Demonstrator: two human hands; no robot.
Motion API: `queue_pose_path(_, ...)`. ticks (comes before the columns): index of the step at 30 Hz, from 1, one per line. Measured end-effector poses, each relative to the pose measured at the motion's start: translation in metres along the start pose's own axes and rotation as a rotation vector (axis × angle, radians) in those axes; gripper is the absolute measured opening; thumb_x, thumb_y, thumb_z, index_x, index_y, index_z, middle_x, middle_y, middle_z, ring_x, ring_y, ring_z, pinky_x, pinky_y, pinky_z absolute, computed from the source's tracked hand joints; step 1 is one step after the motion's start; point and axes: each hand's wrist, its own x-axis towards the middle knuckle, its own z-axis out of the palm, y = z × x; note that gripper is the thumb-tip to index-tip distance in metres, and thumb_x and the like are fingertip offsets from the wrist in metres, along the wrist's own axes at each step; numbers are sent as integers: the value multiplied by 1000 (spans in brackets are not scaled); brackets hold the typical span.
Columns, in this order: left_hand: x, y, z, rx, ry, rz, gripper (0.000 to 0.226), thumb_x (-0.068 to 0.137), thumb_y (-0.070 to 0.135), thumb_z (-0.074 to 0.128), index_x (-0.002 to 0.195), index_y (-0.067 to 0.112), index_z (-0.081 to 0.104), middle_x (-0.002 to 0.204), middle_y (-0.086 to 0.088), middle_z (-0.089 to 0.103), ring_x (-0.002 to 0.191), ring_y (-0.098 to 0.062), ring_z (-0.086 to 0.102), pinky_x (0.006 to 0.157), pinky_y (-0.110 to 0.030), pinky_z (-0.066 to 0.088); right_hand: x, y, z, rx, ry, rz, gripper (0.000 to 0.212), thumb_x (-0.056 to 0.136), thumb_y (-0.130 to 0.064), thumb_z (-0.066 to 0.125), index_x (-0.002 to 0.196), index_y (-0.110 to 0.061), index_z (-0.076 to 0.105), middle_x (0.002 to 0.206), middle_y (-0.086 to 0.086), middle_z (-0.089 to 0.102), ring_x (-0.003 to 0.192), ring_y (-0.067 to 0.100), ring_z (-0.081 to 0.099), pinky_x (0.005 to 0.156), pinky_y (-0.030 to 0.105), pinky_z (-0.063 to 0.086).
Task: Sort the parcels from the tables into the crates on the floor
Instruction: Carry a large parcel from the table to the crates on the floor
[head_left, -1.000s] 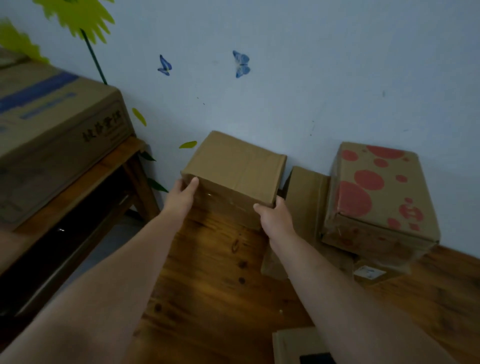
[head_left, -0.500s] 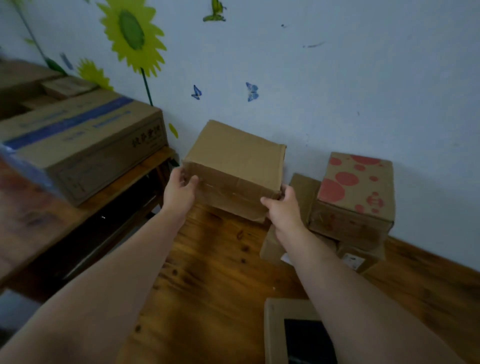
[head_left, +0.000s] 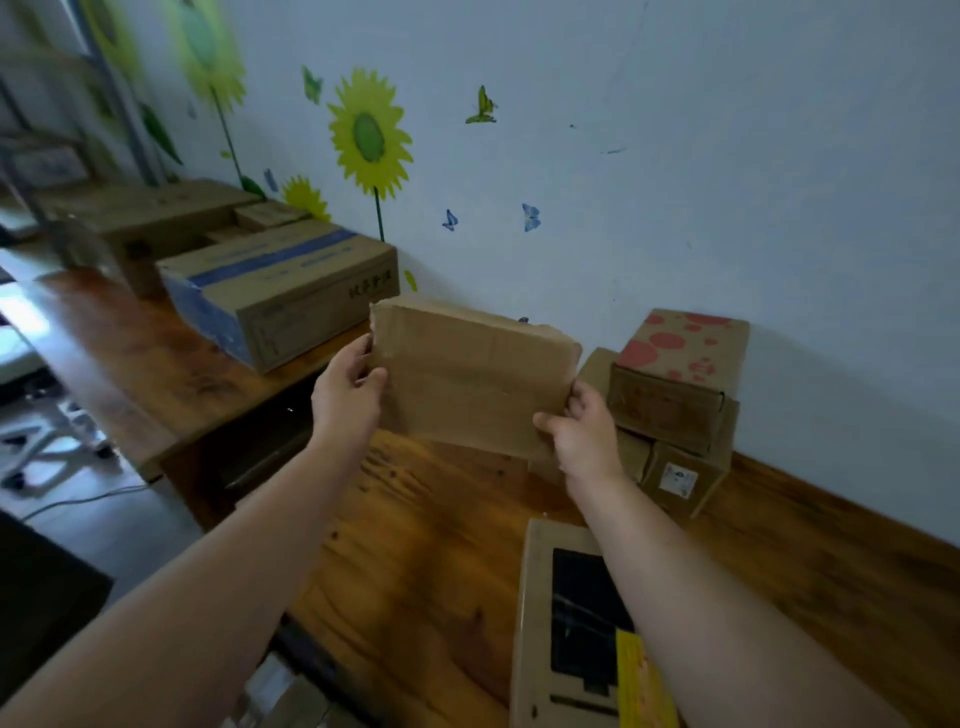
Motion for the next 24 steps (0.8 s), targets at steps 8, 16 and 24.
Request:
queue_pose_path(8,-43,4,-26,-135,-134,-105,19,94,17,57,106,26,69,106,3,68,96,-14,63,89,-41,52,-38,-7,-18,6,70,-66,33,88,3,59,110,-21,56,115,3,63,112,24,59,96,42,49)
queue_pose_path(16,-52,1,-47,-281,-428,-168,63,92,3,54,139,41,39,117,4,61,104,-17,61,82,-37,52,-59,-16,-10,-84,21,-99,73,92,-13,61,150,-29,20,156,-4,24,143,20,24,113,41,25)
queue_pose_path(24,-66,-7,-56,-214,-477,-106,62,84,2,63,140,22,44,117,4,61,102,-7,59,72,-20,50,-82,-16,-23,-6,-4,-20,38,88,-17,65,122,-23,50,107,-9,60,100,12,57,93,36,47)
